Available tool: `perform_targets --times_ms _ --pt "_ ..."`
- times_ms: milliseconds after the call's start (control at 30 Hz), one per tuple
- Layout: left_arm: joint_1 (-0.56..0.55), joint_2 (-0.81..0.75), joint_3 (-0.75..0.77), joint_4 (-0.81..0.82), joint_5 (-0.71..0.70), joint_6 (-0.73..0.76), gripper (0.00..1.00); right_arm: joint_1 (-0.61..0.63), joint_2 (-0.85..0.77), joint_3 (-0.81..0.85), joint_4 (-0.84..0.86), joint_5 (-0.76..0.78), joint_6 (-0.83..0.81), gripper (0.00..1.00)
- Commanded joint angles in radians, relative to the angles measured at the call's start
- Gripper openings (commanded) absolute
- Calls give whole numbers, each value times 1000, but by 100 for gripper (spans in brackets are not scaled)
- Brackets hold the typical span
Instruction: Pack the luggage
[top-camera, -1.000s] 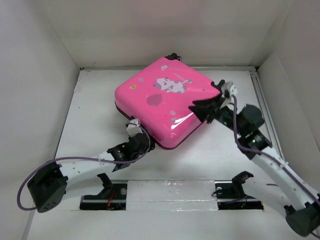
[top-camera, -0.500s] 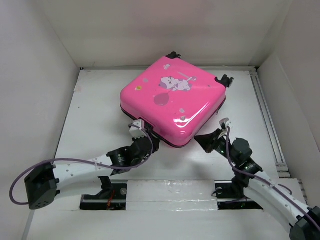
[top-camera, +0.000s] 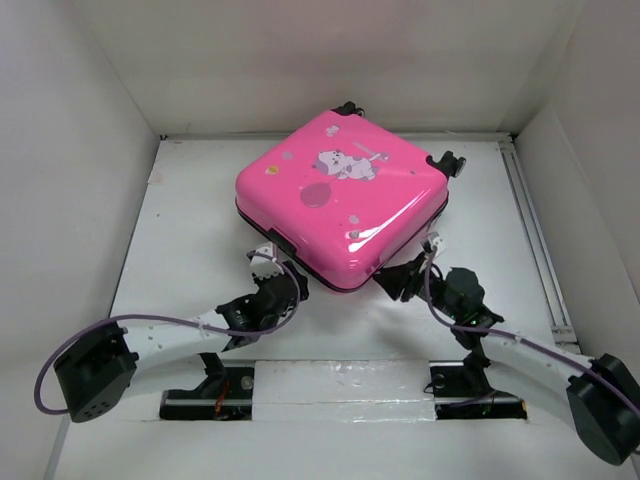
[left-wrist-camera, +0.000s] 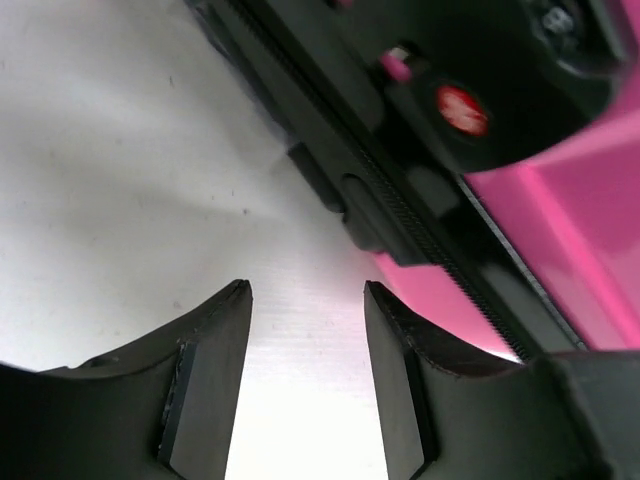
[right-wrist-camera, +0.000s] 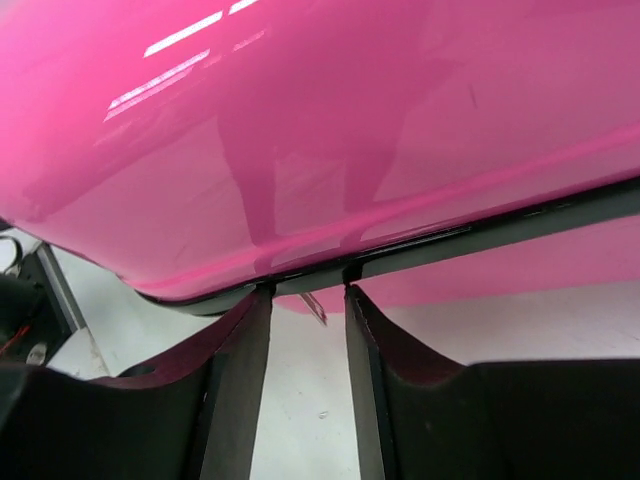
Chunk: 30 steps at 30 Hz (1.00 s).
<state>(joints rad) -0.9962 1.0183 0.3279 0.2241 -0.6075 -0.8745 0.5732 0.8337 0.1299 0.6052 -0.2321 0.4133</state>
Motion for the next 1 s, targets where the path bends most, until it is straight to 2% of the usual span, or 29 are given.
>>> perform_targets --times_ms 0,100,167,267,400,633,967 --pt "31 31 48 118 18 51 45 34 80 34 71 -16 -30 41" --pt "102 40 39 164 54 72 45 62 73 4 111 8 8 40" --pt "217 3 -3 215 185 92 45 82 35 -42 122 54 38 39" --pt "295 -33 -39 302 288 117 43 91 -30 -64 113 74 42 39" --pt "295 -37 -49 302 302 117 43 91 -30 -18 50 95 -22 41" --pt "295 48 -38 379 368 126 40 91 106 85 56 62 -113 42" --pt "295 69 -24 397 388 126 38 100 366 76 341 31 -91 41"
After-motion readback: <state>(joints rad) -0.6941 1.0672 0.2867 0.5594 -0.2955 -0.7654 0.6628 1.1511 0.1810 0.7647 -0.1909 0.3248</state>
